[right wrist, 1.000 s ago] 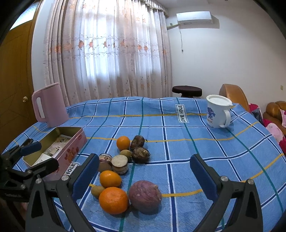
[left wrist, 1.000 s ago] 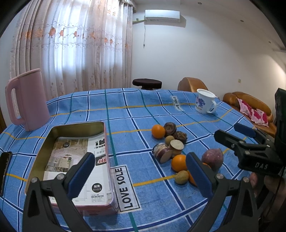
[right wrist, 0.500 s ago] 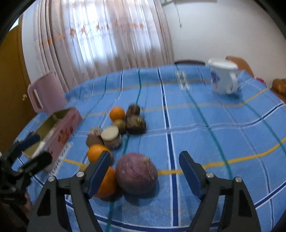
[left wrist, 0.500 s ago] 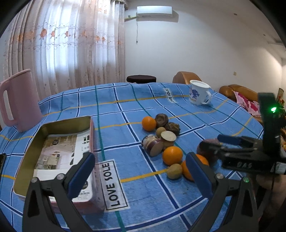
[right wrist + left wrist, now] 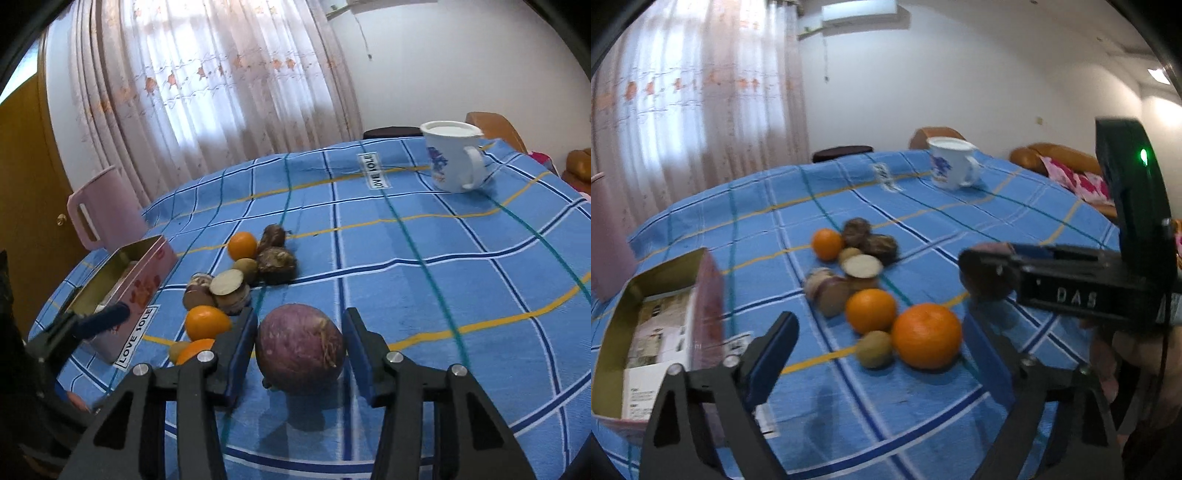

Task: Organize fruits
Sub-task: 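Grasp a mandarin orange with the left tool while the right tool grasps the purple round root, then carry the orange and purple root with both tools over the metal tin box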

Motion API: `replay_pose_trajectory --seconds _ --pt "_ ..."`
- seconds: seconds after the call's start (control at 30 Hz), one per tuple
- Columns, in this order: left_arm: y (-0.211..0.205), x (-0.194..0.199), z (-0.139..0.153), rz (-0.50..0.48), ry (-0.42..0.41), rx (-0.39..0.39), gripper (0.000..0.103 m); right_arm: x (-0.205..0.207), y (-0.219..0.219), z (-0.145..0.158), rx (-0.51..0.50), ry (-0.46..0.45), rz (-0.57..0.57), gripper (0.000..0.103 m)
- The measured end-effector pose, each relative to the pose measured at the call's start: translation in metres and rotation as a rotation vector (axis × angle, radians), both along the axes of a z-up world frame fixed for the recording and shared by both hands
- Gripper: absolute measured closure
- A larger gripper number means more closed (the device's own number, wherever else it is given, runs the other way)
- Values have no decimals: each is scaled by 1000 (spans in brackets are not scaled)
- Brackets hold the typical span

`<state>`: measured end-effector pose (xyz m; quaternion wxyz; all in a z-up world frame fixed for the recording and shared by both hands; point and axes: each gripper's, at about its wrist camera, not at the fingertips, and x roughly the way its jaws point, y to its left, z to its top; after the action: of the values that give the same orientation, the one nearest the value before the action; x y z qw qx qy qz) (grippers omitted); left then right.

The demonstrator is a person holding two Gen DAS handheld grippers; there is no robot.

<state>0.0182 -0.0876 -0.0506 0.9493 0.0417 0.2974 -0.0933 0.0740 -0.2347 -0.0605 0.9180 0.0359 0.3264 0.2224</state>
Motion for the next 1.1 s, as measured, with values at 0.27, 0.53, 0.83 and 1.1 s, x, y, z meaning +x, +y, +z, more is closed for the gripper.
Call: replay_pose_trajectory --seconds 0.27,0.53,0.83,1.1 --pt "-34 17 -13 -80 86 99 42 0 -17 -1 40 -11 -31 53" --pt "-26 16 -10 -92 72 38 56 -3 -19 0 55 -30 -23 53" --pt "-1 9 6 -71 8 -94 57 -6 -15 8 63 -63 -10 58" --pt "13 12 10 -41 -11 -119 57 -5 -4 11 -4 -68 -3 71"
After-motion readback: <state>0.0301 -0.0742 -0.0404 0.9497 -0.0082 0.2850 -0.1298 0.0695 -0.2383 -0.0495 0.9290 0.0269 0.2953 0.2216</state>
